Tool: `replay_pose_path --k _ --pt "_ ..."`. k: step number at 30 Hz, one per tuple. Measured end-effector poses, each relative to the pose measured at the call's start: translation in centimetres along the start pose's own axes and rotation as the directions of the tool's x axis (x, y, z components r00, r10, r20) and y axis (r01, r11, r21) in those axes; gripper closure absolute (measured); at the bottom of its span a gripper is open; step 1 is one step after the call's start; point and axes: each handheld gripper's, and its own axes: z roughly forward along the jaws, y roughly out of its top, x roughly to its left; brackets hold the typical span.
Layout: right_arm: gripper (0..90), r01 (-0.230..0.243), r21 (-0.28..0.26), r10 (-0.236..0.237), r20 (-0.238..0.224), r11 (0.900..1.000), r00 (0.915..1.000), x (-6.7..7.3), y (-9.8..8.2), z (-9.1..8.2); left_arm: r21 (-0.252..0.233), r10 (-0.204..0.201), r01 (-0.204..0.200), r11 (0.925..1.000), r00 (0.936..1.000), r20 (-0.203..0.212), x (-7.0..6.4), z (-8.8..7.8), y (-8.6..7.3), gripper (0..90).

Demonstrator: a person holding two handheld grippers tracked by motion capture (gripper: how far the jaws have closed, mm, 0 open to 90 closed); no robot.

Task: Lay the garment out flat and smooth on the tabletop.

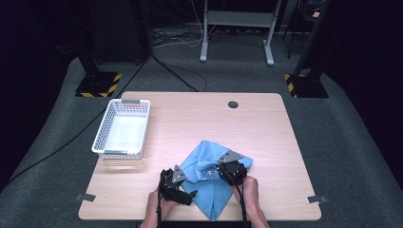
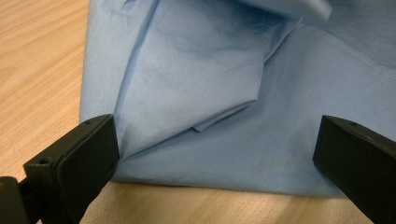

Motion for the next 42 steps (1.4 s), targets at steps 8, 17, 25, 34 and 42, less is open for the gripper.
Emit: replay_pose_path --k 8,17,25,34,42 --pt "82.4 -0.024 -0.004 0.024 0.065 1.0 0.9976 -3.6 1.2 -0.3 0.0 0.0 0.0 1.0 1.0 0.0 0.0 0.0 0.0 0.1" --pt "81.9 -0.087 0.003 0.086 0.135 0.996 0.9872 -8.6 2.7 0.6 0.0 0.0 0.0 1.0 1.0 0.0 0.0 0.0 0.0 0.1" --pt "81.2 -0.135 0.023 0.129 0.168 0.991 0.9772 -11.8 3.9 3.0 0.0 0.0 0.0 1.0 1.0 0.0 0.0 0.0 0.0 0.1" --pt "62.2 -0.244 0.033 0.23 0.237 0.969 0.944 -14.7 3.7 5.3 0.0 0.0 0.0 1.0 1.0 0.0 0.0 0.0 0.0 0.1" --pt "32.4 -0.382 -0.03 0.376 0.263 0.924 0.8885 -15.9 2.6 3.5 -0.001 0.0 0.0 1.0 1.0 0.0 0.0 0.0 0.0 0.1"
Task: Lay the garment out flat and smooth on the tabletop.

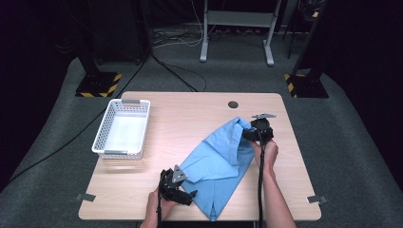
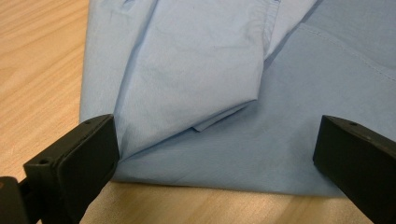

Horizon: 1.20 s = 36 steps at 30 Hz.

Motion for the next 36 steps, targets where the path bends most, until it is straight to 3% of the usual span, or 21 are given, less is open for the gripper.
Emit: replay_pose_path --k 3,8,10,15,20,25,36 --pt "28.3 -0.01 -0.017 0.01 0.025 1.0 0.9996 -0.5 -0.5 -0.9 -0.001 -0.002 0.002 1.0 1.0 0.0 0.0 0.0 0.0 0.1" --pt "20.3 0.019 0.024 -0.019 0.012 1.0 0.9997 -0.7 -2.5 -1.2 0.0 0.0 0.0 1.0 1.0 0.0 0.0 0.0 0.0 0.1" --pt "15.1 0.02 0.056 -0.019 -0.015 0.998 0.9997 -0.8 -4.0 -0.6 0.0 0.0 0.0 1.0 1.0 0.0 0.0 0.0 0.0 0.1" --pt "7.7 0.021 0.074 -0.016 -0.075 0.997 0.997 -0.6 -5.9 0.6 -0.002 -0.001 0.001 1.0 1.0 -0.001 0.0 0.0 0.0 0.1" --pt "6.0 0.027 0.088 -0.02 -0.084 0.996 0.9962 -0.5 -6.7 1.6 -0.002 -0.002 0.002 1.0 1.0 -0.001 0.0 0.0 0.0 0.0" --pt "6.6 0.043 0.084 -0.036 -0.078 0.996 0.9963 -0.5 -7.1 1.4 -0.001 -0.003 0.003 1.0 1.0 -0.001 0.0 0.0 0.0 0.1" --pt "7.6 0.026 0.018 -0.025 -0.062 0.999 0.9978 -0.8 -9.3 -0.1 -0.003 0.007 -0.007 1.0 1.0 0.004 -0.1 0.0 0.0 0.3"
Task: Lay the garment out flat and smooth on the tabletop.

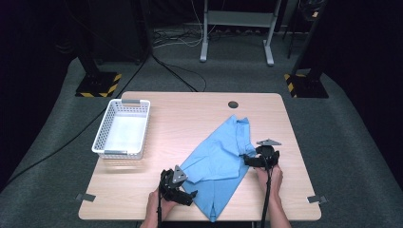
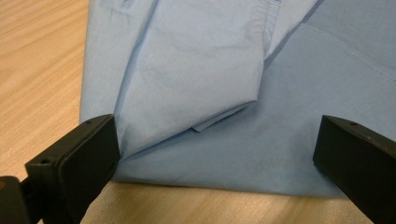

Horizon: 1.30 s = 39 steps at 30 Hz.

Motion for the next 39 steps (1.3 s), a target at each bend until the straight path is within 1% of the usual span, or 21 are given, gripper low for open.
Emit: replay_pose_path --k 8,9,10,11,19,24,25,26,27,30,32,34,35,36,38,39 --pt "8.0 -0.017 -0.014 0.017 0.021 1.0 0.9996 -0.2 -1.4 -1.3 0.0 0.022 -0.022 0.9998 0.9996 0.019 -0.3 0.1 0.1 0.3" --pt "8.1 -0.023 -0.015 0.023 0.026 1.0 0.9994 -0.2 -1.8 -1.7 0.0 0.031 -0.031 0.9995 0.9992 0.025 -0.3 0.1 0.1 0.3" --pt "8.1 -0.023 -0.015 0.023 0.026 1.0 0.9994 -0.2 -1.8 -1.7 0.0 0.031 -0.031 0.9995 0.9992 0.025 -0.3 0.1 0.1 0.3" --pt "8.1 -0.025 -0.019 0.025 0.03 1.0 0.9992 -0.3 -2.3 -2.2 -0.001 0.034 -0.034 0.9994 0.999 0.03 -0.5 0.1 0.1 0.4" --pt "8.1 -0.028 -0.024 0.029 0.032 0.999 0.9991 -0.6 -3.2 -3.1 0.0 0.046 -0.046 0.999 0.9978 0.048 -0.7 0.2 0.2 0.3" --pt "7.1 0.003 -0.023 -0.003 -0.012 1.0 0.9999 -1.1 -3.1 -2.9 0.001 0.046 -0.046 0.9989 0.9976 0.051 -0.8 0.2 0.2 0.3" --pt "7.1 0.003 -0.023 -0.003 -0.012 1.0 0.9999 -1.1 -3.1 -2.9 0.001 0.046 -0.046 0.9989 0.9976 0.051 -0.8 0.2 0.2 0.3" --pt "5.7 0.033 -0.018 -0.034 -0.043 0.999 0.9985 -1.2 -3.2 -3.0 0.003 0.044 -0.044 0.999 0.9978 0.05 -0.8 0.2 0.2 0.2" --pt "5.3 0.042 -0.019 -0.043 -0.053 0.999 0.9977 -1.3 -3.2 -3.0 0.001 0.038 -0.039 0.9993 0.9979 0.051 -0.7 0.2 0.2 0.2" --pt "4.3 0.053 -0.016 -0.054 -0.061 0.998 0.9967 -1.3 -3.2 -3.0 -0.006 0.03 -0.03 0.9995 0.9977 0.061 -0.6 0.1 0.2 0.2" --pt "3.3 0.055 -0.014 -0.056 -0.059 0.998 0.9967 -1.3 -3.2 -3.0 -0.023 0.016 -0.015 0.9996 0.9975 0.069 -0.4 0.0 0.1 0.3" --pt "1.6 0.056 -0.009 -0.057 -0.059 0.998 0.9967 -1.2 -3.1 -2.9 -0.049 0.001 0.003 0.9988 0.9971 0.076 -0.3 -0.2 0.1 0.3" --pt "0.8 0.059 -0.007 -0.06 -0.062 0.998 0.9963 -1.2 -3.1 -2.8 -0.059 -0.002 0.007 0.9982 0.997 0.077 -0.4 -0.4 0.2 0.3" --pt "0.0 0.068 -0.002 -0.068 -0.073 0.998 0.995 -1.1 -3.1 -2.8 -0.081 -0.006 0.013 0.9966 0.997 0.078 -0.6 -0.6 0.4 0.3" --pt "0.0 0.073 -0.001 -0.072 -0.079 0.997 0.9943 -1.1 -3.1 -2.8 -0.09 0.0 0.007 0.9959 0.9967 0.081 -0.7 -0.7 0.6 0.3" --pt "0.0 0.076 -0.002 -0.076 -0.08 0.997 0.9939 -1.1 -3.1 -2.8 -0.099 0.005 0.003 0.9951 0.9963 0.085 -1.0 -0.8 1.1 0.3"
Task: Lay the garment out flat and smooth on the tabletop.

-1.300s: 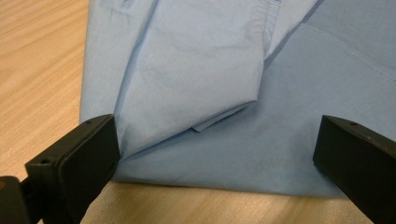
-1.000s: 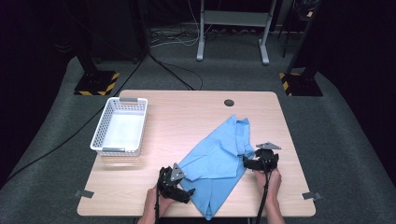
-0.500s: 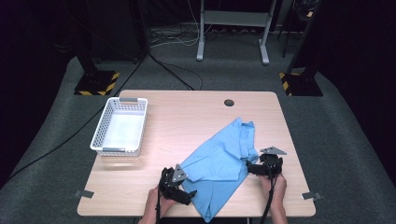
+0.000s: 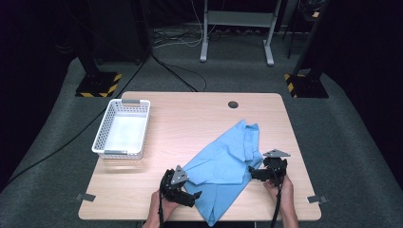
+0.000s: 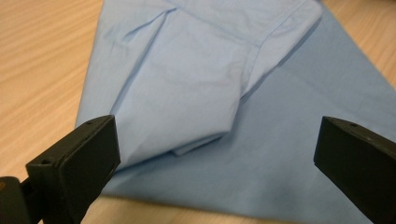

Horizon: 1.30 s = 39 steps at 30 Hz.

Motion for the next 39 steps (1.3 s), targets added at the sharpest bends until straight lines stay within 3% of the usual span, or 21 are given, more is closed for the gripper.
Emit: replay_pose_path --k 18,27,39 --pt "0.0 0.002 0.0 -0.002 -0.002 1.0 1.0 0.0 0.0 0.0 0.04 0.073 -0.074 0.9965 0.9972 0.018 -1.8 2.9 3.6 0.3" --pt "0.0 0.01 0.0 -0.01 -0.012 1.0 0.9999 -0.1 0.0 0.0 0.095 0.12 -0.122 0.988 0.9925 0.024 -2.6 5.3 5.0 0.3" --pt "0.0 0.015 0.0 -0.015 -0.014 1.0 0.9998 -0.1 0.1 0.1 0.117 0.155 -0.159 0.9804 0.9871 0.038 -3.6 7.5 7.0 0.4"
